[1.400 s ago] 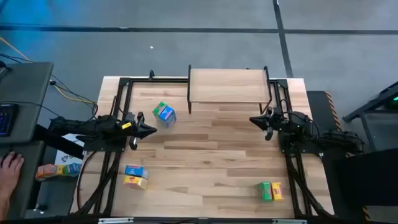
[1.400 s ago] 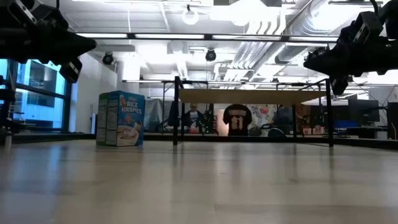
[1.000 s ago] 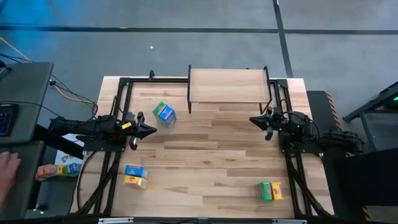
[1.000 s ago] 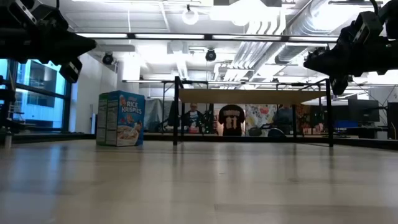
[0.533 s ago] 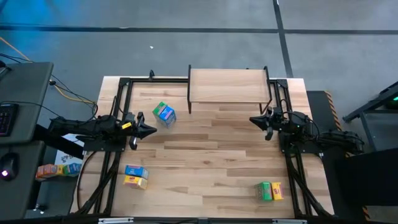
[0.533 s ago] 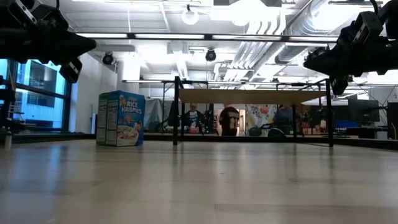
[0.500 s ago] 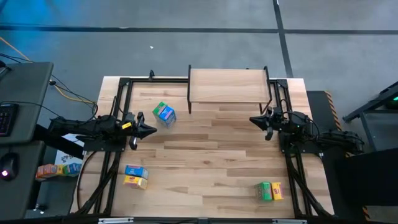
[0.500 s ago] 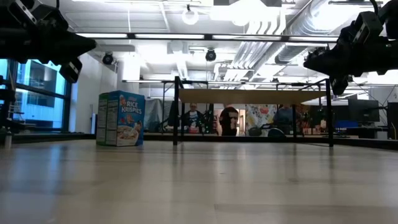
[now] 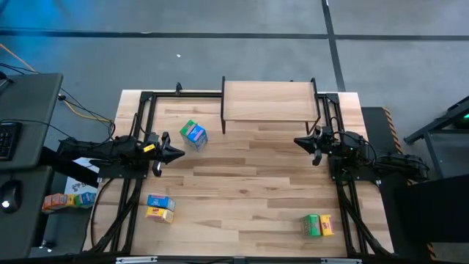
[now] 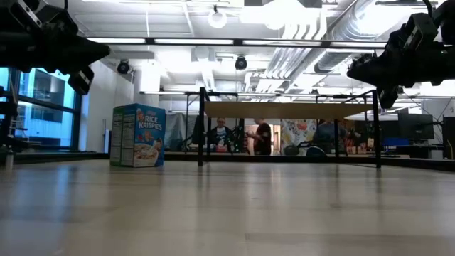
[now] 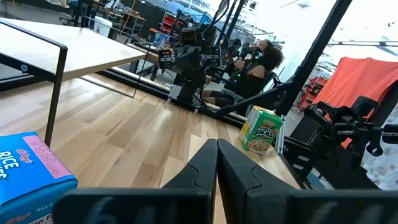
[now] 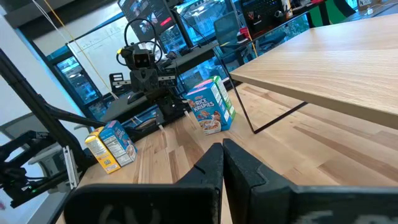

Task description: Stack cereal on shelf

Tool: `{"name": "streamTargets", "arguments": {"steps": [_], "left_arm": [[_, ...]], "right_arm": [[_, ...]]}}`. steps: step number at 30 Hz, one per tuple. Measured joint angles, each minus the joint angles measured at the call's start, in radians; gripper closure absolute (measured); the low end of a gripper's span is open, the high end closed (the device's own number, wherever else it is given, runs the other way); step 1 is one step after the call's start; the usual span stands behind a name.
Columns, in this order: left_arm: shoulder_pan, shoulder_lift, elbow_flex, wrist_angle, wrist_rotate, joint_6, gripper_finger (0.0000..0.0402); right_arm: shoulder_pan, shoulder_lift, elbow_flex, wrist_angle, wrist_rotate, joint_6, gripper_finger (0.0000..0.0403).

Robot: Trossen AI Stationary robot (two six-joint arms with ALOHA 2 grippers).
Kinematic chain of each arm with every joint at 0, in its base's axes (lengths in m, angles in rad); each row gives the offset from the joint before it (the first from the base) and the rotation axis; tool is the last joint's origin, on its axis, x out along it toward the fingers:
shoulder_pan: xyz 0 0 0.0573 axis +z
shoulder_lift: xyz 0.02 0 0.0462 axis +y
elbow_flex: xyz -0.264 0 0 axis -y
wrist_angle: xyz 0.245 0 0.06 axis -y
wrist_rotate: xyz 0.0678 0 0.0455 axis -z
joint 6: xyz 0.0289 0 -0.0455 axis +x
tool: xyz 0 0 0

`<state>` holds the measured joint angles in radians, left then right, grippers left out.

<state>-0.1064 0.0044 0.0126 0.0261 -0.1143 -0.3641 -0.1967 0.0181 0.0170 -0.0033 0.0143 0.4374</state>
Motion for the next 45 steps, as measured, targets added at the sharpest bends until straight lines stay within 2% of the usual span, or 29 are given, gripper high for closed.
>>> {"name": "streamTargets", "arguments": {"steps": [38, 45], "left_arm": [[0.0, 0.0, 0.0, 0.0, 0.0, 0.0, 0.0398], [0.0, 0.0, -0.001, 0.103, -0.001, -0.193, 0.0398]], "right_arm": [[0.0, 0.0, 0.0, 0.0, 0.0, 0.0, 0.0402], [0.0, 0.0, 0.0, 0.0, 0.0, 0.0, 0.0402]]}}
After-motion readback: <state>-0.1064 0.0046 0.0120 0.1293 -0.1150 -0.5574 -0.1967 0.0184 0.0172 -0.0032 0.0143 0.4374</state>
